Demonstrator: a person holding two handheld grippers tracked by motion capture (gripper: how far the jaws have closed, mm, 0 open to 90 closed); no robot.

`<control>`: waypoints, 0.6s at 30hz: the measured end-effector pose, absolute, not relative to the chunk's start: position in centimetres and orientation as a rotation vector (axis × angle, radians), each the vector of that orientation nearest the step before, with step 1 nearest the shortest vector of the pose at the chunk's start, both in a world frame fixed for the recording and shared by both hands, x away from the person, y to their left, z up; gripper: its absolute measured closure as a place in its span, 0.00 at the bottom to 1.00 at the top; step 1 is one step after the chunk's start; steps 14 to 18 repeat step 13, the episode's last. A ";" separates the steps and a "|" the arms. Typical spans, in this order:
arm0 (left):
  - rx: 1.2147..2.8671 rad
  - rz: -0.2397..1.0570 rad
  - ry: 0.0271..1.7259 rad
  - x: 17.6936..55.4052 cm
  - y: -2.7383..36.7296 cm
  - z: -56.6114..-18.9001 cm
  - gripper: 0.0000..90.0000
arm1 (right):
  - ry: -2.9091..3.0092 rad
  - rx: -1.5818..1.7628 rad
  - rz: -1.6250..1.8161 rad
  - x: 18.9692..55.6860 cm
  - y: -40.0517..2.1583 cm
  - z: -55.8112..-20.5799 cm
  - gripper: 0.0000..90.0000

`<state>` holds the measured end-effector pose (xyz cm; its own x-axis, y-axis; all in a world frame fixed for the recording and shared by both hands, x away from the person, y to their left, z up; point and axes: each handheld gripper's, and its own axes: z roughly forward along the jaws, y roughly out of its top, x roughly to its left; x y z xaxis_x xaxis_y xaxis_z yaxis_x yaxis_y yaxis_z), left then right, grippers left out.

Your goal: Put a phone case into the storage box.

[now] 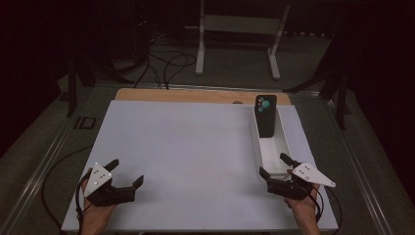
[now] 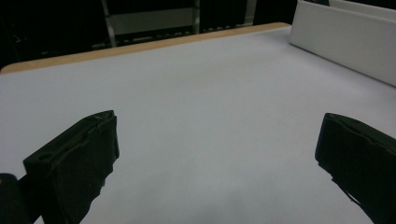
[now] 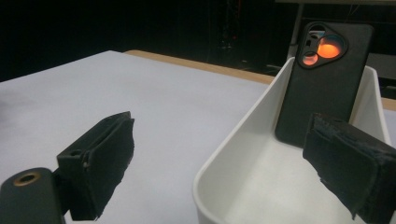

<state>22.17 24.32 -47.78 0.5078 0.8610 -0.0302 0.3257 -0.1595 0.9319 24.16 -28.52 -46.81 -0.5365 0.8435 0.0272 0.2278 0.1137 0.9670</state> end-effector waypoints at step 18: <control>1.722 0.662 0.998 22.1 24.4 -47.6 0.00 | 1.854 1.023 1.438 23.8 -28.4 -47.4 0.10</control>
